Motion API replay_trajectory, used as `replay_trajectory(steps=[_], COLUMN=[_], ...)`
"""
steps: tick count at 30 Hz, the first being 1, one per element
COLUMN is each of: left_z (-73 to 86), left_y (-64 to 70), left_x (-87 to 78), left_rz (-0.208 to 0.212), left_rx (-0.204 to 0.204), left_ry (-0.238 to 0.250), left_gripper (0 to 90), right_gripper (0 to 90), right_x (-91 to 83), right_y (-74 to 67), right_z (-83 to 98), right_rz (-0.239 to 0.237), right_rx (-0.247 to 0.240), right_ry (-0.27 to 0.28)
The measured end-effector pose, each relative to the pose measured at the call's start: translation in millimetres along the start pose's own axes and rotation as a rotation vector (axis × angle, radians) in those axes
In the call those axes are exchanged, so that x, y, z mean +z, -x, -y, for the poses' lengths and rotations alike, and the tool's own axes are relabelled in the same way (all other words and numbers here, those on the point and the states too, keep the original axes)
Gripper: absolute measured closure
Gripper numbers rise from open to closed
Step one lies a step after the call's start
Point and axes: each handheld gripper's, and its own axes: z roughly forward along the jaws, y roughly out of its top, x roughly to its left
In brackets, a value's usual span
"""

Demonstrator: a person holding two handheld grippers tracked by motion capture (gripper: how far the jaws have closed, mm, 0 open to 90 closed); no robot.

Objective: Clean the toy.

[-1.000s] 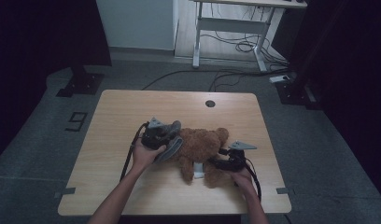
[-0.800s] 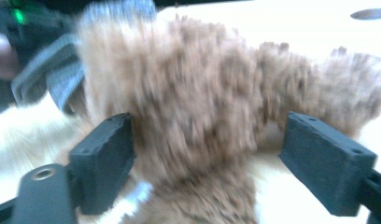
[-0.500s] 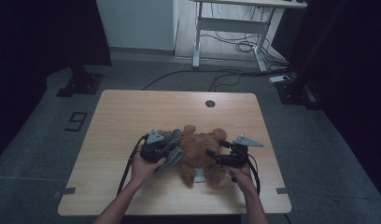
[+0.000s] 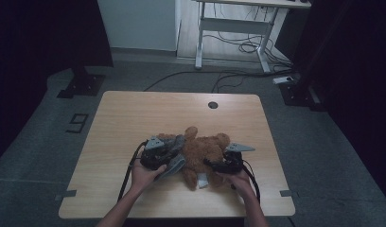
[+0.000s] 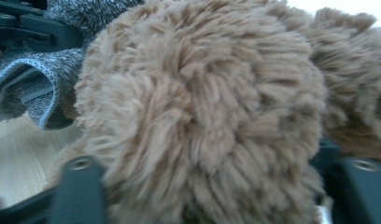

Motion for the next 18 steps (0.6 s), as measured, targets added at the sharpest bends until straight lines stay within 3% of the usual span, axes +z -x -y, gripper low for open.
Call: replay_trajectory(steps=[3, 7, 10, 13, 16, 18], left_z=[-18.3, -48.0, -66.8, -79.3, -77.4, -72.4], left_y=[8.5, 33.0, 55.1, 71.4, 76.3, 71.7], left_x=[-3.9, 7.5, 31.4, 63.7, 93.2, 97.8], left_rz=[-0.024, 0.000, 0.042, 0.095, 0.085, 0.101], left_rx=[0.031, 0.092, 0.118, 0.107, 0.110, 0.079], left_ry=[0.017, 0.034, 0.022, -0.030, -0.101, -0.094], left_gripper=[79.2, 79.3, 79.3, 79.2, 79.1, 79.4], right_gripper=[43.1, 44.8, 45.1, 45.3, 45.5, 46.2], right_x=[-0.1, 0.1, -0.4, -1.0, -1.2, -1.6], right_y=[-1.3, -2.9, -5.4, -8.0, -10.9, -11.2], right_z=[1.3, 2.3, 1.9, 1.7, 1.1, 2.1], right_rz=[0.015, 0.029, 0.039, 0.047, 0.066, 0.085], right_rx=[-0.005, -0.021, -0.038, -0.054, -0.074, -0.081], right_ry=[0.020, 0.036, 0.034, 0.030, 0.034, 0.024])
